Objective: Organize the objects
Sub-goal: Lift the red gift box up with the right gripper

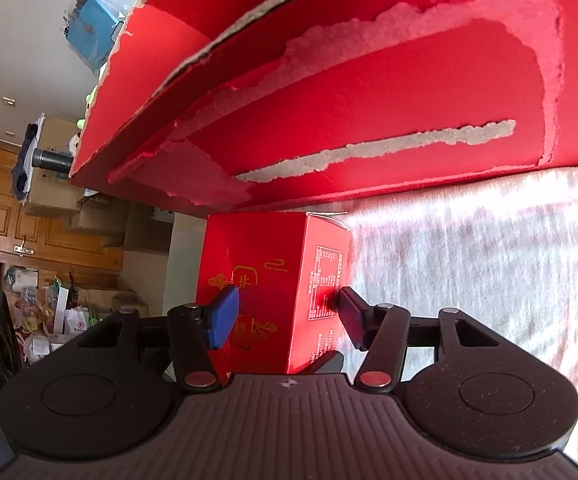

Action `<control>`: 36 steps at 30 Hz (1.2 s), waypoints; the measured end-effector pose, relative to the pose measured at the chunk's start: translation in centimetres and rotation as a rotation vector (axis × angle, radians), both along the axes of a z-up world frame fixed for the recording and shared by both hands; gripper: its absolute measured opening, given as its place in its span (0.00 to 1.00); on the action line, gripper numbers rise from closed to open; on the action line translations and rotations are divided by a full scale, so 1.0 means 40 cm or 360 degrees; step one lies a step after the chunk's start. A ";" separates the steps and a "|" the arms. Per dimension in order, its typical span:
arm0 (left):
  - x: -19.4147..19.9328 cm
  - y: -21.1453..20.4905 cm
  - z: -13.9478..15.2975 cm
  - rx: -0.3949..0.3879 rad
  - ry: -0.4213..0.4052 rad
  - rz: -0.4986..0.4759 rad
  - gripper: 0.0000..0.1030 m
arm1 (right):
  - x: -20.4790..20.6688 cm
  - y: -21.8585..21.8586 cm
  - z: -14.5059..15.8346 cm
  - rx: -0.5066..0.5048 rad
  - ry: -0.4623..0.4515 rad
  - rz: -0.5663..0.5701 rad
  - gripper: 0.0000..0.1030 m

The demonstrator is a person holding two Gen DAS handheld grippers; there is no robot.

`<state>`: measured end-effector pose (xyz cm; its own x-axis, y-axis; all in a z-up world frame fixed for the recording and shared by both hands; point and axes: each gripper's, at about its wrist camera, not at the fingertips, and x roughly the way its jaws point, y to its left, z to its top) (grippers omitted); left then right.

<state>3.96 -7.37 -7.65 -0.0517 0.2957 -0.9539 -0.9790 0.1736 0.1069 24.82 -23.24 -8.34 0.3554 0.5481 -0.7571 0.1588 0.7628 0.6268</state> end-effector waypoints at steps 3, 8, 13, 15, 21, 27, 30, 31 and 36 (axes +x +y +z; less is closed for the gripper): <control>0.015 -0.007 0.000 -0.0001 -0.0001 0.0004 0.79 | -0.009 -0.013 0.002 -0.0002 0.0002 0.0003 0.56; 0.049 -0.021 0.002 0.0012 0.0004 -0.0005 0.79 | -0.005 -0.001 0.003 -0.0005 -0.0004 -0.0001 0.56; 0.097 -0.030 0.000 0.0012 -0.0001 -0.0036 0.79 | -0.019 -0.037 0.008 -0.0014 -0.0009 -0.0023 0.56; 0.124 -0.033 -0.002 0.0016 -0.0002 -0.0060 0.79 | -0.027 -0.055 0.010 -0.0018 -0.0013 -0.0041 0.56; 0.215 -0.045 -0.006 0.0015 0.0010 -0.0148 0.79 | -0.053 -0.106 0.015 -0.0025 -0.0010 -0.0105 0.56; 0.302 -0.058 -0.007 0.0012 0.0025 -0.0225 0.79 | -0.078 -0.162 0.020 -0.0015 -0.0007 -0.0160 0.56; 0.342 -0.064 -0.005 0.0013 0.0032 -0.0265 0.79 | -0.087 -0.182 0.024 -0.0016 -0.0013 -0.0179 0.56; 0.354 -0.066 -0.003 0.0013 0.0031 -0.0277 0.79 | -0.092 -0.190 0.027 -0.0018 -0.0014 -0.0184 0.56; 0.416 -0.082 0.020 0.0037 0.0039 -0.0356 0.79 | -0.107 -0.222 0.052 -0.0025 -0.0037 -0.0194 0.56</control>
<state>20.59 -10.66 -6.83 -0.0055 0.3243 -0.9460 -0.9136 0.3831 0.1366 20.55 -32.12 -6.25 0.4365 0.4878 -0.7560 0.2366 0.7485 0.6195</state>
